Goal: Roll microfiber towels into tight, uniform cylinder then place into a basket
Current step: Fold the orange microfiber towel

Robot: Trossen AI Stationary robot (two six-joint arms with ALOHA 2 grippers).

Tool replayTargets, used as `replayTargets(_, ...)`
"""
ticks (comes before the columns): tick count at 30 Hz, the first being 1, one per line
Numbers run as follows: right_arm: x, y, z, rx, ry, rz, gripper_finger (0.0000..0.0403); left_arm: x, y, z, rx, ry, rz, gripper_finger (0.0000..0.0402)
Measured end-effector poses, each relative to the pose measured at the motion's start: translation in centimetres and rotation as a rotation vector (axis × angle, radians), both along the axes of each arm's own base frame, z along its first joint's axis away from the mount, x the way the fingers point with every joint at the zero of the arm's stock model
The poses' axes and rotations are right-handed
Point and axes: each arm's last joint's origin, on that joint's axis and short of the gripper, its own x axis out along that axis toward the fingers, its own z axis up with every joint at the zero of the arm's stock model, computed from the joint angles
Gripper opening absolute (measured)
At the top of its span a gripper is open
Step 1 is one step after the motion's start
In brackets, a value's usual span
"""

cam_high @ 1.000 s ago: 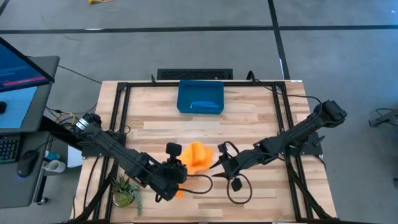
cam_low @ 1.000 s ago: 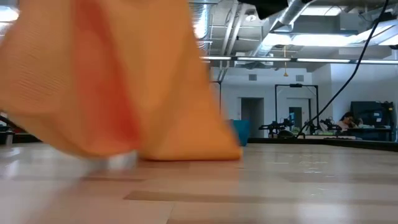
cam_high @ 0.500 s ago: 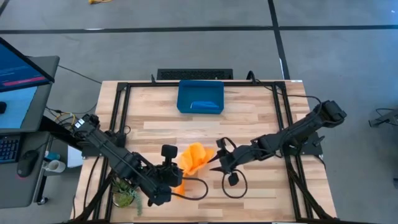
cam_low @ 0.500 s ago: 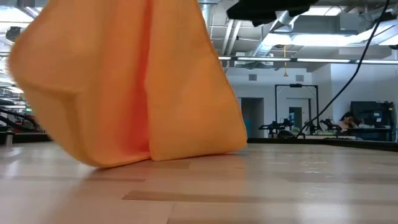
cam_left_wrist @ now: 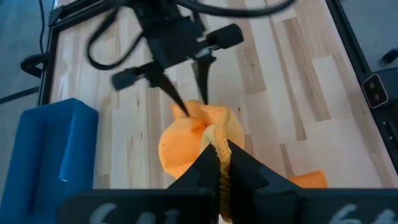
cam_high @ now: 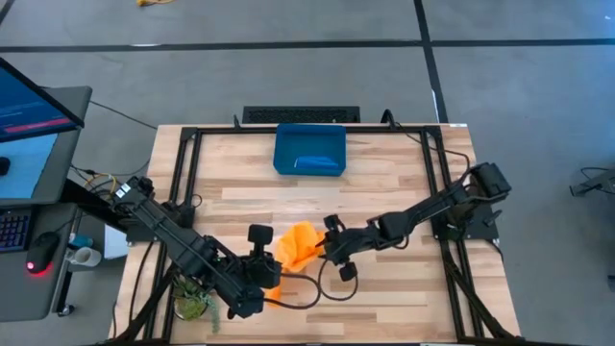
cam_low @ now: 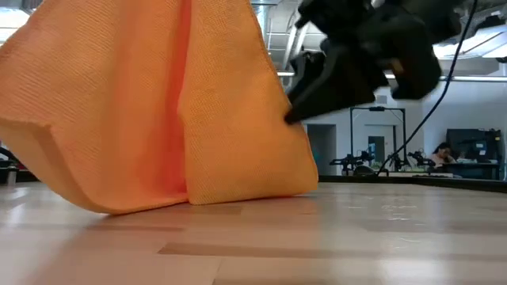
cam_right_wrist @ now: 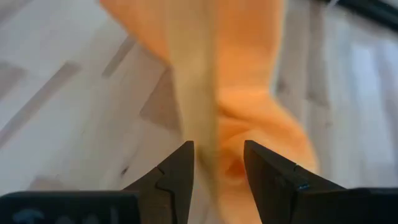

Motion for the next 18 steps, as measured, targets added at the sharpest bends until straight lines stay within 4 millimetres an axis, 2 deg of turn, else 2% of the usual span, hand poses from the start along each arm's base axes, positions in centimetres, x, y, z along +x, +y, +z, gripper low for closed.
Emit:
replayTargets(5,0.0,0.1,-0.5,0.018,0.031,-0.019,0.0155,0.0,0.0,0.0,0.001,0.004,0.0,0.0)
replayTargets(10,-0.2,-1.2,-1.2,0.028,0.119,-0.095,0.0147,-0.1,0.1,-0.1,0.01,0.015,0.0,0.0)
replayTargets(18,-0.1,-2.9,-1.5,0.069,0.169,-0.195,0.0136,-0.1,0.2,0.0,0.036,0.003,0.015,0.0)
